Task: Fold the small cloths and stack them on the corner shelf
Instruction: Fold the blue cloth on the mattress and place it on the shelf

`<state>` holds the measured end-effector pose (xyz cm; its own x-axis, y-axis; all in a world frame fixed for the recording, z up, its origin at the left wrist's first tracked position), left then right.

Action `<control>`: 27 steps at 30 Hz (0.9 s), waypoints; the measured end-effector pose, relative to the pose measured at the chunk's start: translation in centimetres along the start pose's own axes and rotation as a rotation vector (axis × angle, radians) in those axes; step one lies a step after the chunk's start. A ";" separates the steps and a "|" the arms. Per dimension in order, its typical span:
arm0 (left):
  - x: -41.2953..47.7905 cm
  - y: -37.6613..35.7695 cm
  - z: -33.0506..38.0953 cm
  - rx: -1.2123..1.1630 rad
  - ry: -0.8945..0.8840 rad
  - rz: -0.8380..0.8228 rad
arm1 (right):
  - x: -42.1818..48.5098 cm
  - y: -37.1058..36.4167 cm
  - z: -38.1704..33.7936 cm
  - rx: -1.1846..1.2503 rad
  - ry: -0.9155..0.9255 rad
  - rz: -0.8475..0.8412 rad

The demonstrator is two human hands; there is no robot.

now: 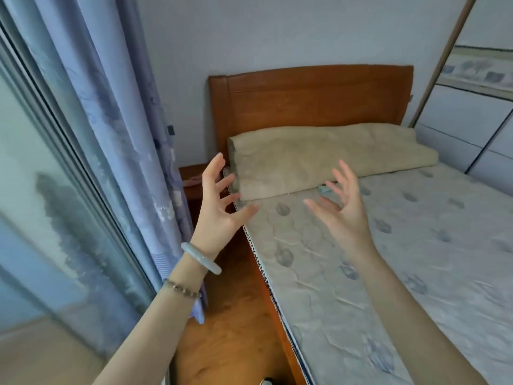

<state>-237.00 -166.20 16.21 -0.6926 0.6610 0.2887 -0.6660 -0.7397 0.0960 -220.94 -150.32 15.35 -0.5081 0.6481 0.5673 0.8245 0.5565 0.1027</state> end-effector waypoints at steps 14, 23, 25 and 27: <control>27.1 -4.6 -6.5 -0.039 -0.015 -0.145 | 21.7 -2.3 14.3 -0.038 -0.023 0.113; 43.9 -7.7 -12.6 -0.087 -0.009 -0.355 | 30.6 -4.3 22.3 -0.188 -0.061 0.329; 47.1 -8.1 -13.4 -0.100 -0.004 -0.411 | 32.3 -4.9 23.2 -0.245 -0.075 0.371; 50.2 -8.6 -14.2 -0.110 -0.015 -0.464 | 33.7 -5.3 23.9 -0.280 -0.065 0.429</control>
<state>-269.90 -124.88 16.36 -0.3116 0.9160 0.2527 -0.9300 -0.3486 0.1165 -248.34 -118.99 14.39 -0.1165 0.8231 0.5557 0.9927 0.0787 0.0915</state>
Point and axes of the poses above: each hand's wrist, its own x-axis towards the middle knuckle, its own y-axis out of the back of the hand, z = x × y, the point moved 5 cm from there along x, towards the middle knuckle, and after that the axes turned 12 degrees about y, right-handed, at the moved point
